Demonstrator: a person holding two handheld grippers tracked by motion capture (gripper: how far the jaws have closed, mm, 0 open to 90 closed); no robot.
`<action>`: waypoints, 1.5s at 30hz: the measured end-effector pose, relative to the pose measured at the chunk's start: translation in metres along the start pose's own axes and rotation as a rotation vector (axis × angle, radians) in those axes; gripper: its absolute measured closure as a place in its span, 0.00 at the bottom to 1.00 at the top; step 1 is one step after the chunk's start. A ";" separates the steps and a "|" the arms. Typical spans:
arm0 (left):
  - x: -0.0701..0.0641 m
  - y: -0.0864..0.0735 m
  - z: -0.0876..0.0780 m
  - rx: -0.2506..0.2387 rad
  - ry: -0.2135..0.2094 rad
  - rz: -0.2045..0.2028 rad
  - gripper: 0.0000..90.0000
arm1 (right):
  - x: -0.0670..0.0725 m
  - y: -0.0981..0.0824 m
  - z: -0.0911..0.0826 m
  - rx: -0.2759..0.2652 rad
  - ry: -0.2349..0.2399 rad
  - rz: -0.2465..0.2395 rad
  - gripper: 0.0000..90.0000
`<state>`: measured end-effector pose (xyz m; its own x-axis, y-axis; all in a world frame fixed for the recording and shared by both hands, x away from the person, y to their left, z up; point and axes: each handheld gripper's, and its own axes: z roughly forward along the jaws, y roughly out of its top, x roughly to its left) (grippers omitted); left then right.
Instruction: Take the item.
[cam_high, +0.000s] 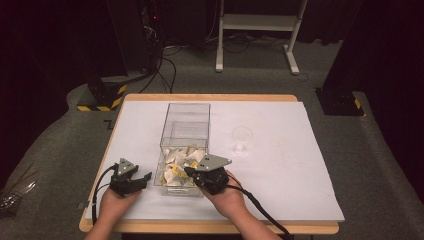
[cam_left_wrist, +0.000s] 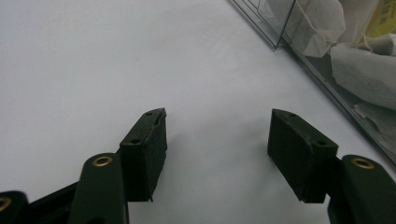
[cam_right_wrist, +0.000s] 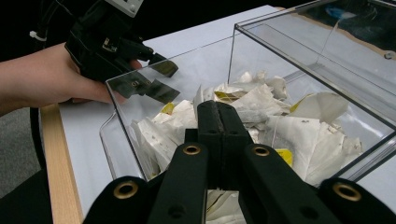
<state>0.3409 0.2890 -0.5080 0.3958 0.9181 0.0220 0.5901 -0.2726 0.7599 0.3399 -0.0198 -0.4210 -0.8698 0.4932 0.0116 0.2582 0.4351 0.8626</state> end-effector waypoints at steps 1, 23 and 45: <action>0.000 0.000 0.000 0.000 0.001 0.000 0.42 | 0.000 0.000 0.000 -0.002 0.000 0.001 1.00; 0.000 0.000 0.000 0.001 -0.003 0.001 0.42 | -0.001 0.008 -0.007 -0.044 -0.004 0.006 1.00; 0.000 0.000 0.000 0.001 -0.008 -0.002 0.41 | -0.006 0.021 -0.024 -0.119 -0.036 0.011 1.00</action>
<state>0.3410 0.2890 -0.5081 0.4005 0.9161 0.0157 0.5916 -0.2716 0.7591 0.3402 -0.0319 -0.3906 -0.8511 0.5249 0.0047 0.2139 0.3385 0.9163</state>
